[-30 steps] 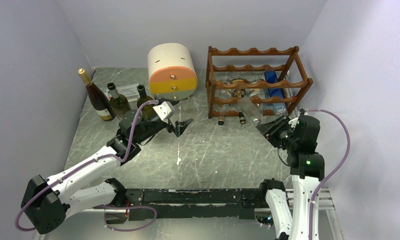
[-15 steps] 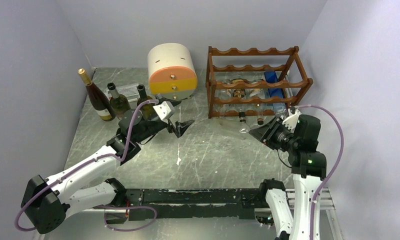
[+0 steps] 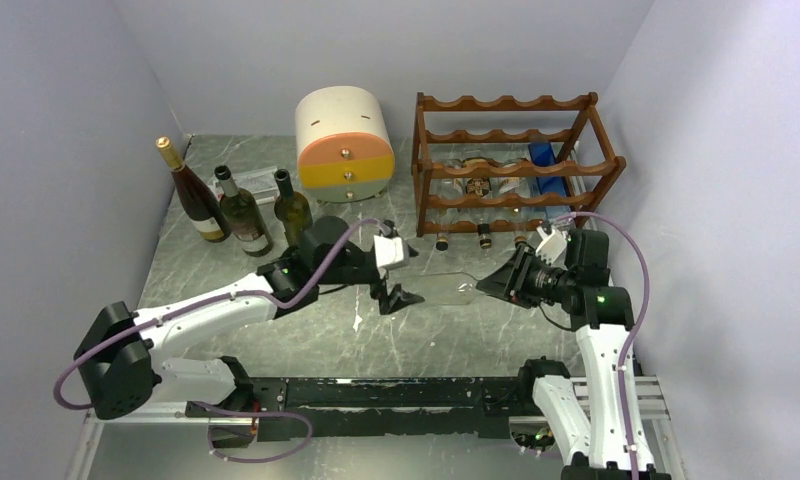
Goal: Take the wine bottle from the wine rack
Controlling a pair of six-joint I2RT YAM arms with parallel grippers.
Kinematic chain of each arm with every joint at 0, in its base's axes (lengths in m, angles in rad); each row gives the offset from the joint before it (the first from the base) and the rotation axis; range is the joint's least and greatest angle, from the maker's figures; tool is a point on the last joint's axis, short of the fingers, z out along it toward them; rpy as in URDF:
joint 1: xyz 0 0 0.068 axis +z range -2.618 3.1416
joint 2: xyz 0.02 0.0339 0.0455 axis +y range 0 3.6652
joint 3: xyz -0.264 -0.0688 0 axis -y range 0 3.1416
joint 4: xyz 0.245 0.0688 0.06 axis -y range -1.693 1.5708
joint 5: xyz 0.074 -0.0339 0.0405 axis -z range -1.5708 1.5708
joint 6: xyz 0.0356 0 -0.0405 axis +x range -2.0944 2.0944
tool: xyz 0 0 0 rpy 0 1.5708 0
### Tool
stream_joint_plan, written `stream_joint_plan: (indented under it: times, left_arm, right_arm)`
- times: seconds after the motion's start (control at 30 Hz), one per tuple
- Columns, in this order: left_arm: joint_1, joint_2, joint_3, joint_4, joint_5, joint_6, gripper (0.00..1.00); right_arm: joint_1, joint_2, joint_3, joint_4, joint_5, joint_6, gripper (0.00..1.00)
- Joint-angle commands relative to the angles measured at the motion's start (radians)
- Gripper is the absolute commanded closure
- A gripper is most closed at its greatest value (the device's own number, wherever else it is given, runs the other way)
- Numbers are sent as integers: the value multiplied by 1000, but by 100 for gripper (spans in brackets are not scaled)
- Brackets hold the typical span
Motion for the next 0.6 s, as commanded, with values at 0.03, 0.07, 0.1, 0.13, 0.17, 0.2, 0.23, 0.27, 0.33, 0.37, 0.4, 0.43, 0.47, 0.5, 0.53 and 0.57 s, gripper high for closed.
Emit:
stream_joint_plan:
  times: [0.03, 0.07, 0.1, 0.13, 0.17, 0.2, 0.23, 0.27, 0.33, 0.37, 0.4, 0.43, 0.47, 0.5, 0.53, 0.57]
  left_arm:
    - [-78, 55, 64, -130, -22, 83, 0]
    - [-91, 71, 74, -145, -24, 81, 0]
    - [-99, 85, 78, -148, -20, 73, 0]
    - [-107, 97, 79, -142, -14, 62, 0]
    - [-114, 109, 79, -134, -13, 48, 0]
    - [-124, 119, 81, -125, -18, 36, 0]
    - [-132, 129, 81, -118, -29, 24, 0]
    - [-138, 140, 79, -112, -41, 15, 0]
    - [-153, 158, 86, -116, -66, 12, 1]
    - [-158, 166, 91, -123, -72, 12, 1]
    - [-161, 174, 97, -131, -78, 13, 1]
    - [-163, 184, 101, -141, -82, 16, 1]
    - [-164, 195, 108, -152, -85, 17, 1]
    - [-164, 206, 116, -167, -90, 18, 0]
    - [-164, 216, 126, -181, -93, 20, 1]
    - [-165, 226, 136, -200, -83, 27, 3]
  right_arm:
    - [45, 5, -14, 67, -67, -20, 100]
    - [57, 6, -14, 71, -59, -16, 100]
    - [73, 9, -14, 76, -51, -9, 100]
    - [89, 12, -16, 86, -44, 0, 100]
    - [109, 14, -18, 100, -38, 10, 100]
    - [133, 18, -22, 116, -30, 25, 100]
    - [157, 23, -24, 129, -19, 38, 100]
    - [185, 29, -26, 142, -7, 52, 100]
    - [252, 42, -25, 166, 24, 78, 100]
    - [283, 47, -24, 180, 42, 93, 100]
    - [311, 52, -22, 194, 63, 107, 100]
    - [343, 57, -22, 208, 81, 122, 100]
    - [371, 64, -20, 223, 96, 139, 100]
    - [399, 68, -21, 236, 113, 153, 100]
    - [427, 72, -22, 248, 129, 167, 100]
    - [450, 77, -24, 259, 149, 178, 100]
